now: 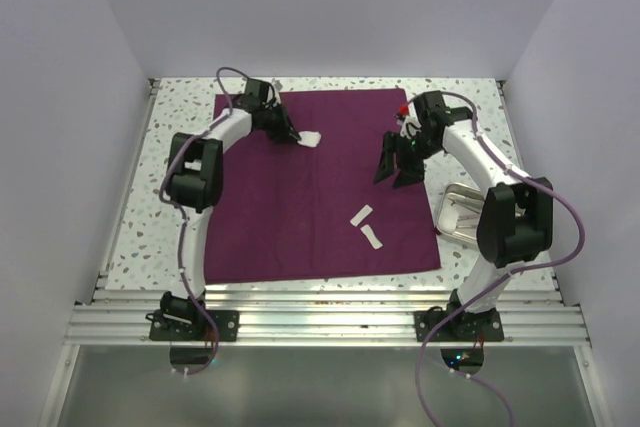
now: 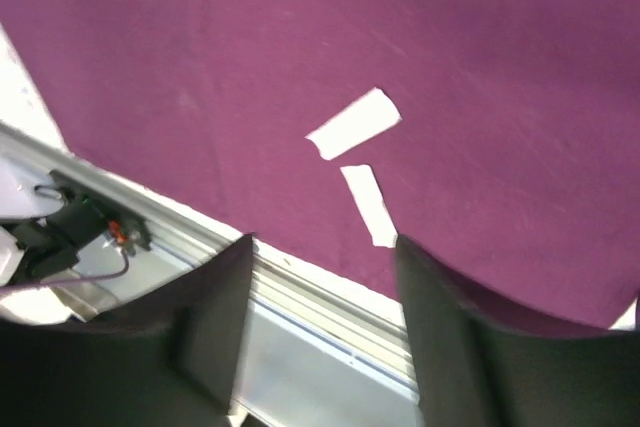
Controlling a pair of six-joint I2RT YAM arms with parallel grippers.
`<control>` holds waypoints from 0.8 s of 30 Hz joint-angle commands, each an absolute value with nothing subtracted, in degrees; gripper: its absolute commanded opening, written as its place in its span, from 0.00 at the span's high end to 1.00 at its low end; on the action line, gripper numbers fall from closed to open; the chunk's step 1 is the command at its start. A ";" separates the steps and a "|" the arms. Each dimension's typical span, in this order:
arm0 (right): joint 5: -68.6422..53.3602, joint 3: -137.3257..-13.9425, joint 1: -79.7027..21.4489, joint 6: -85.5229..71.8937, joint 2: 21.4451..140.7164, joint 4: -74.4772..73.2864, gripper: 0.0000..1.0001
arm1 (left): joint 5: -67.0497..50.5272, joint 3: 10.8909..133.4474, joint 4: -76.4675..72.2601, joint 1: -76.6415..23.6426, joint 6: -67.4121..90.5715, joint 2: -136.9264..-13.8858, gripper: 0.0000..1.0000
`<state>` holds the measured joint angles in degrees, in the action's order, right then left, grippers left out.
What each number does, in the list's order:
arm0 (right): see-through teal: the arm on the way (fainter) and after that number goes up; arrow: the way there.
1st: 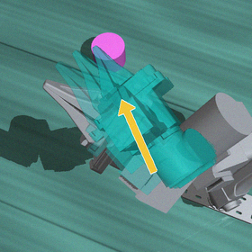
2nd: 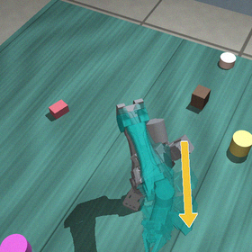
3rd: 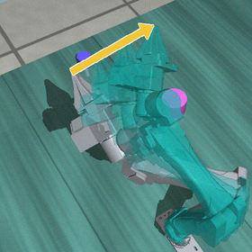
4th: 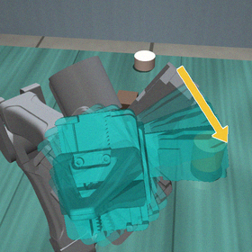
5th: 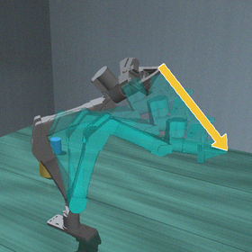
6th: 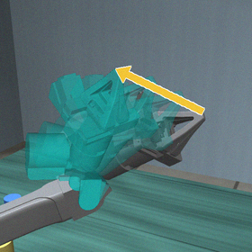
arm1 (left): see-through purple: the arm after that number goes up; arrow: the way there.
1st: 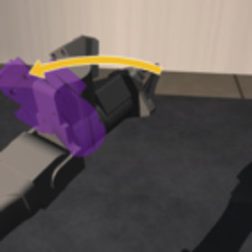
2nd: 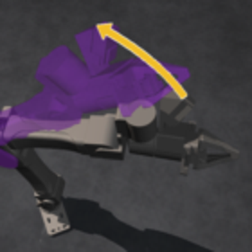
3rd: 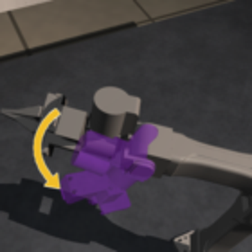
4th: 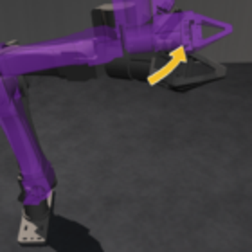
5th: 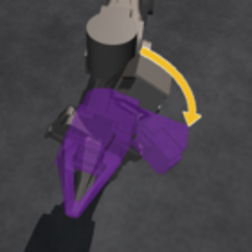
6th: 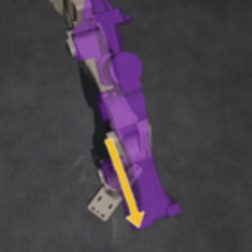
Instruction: Prepare the surgical pack
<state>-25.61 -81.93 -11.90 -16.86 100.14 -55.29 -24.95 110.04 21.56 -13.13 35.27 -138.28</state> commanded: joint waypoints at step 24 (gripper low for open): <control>-65.56 -85.78 -24.16 -10.20 99.58 -35.94 0.16 | -62.22 59.07 9.06 -21.71 25.05 -79.54 1.00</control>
<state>-58.85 -86.32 -23.24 -9.80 102.85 -39.31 -56.64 59.53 13.45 -21.28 26.35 -82.56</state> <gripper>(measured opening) 0.846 0.012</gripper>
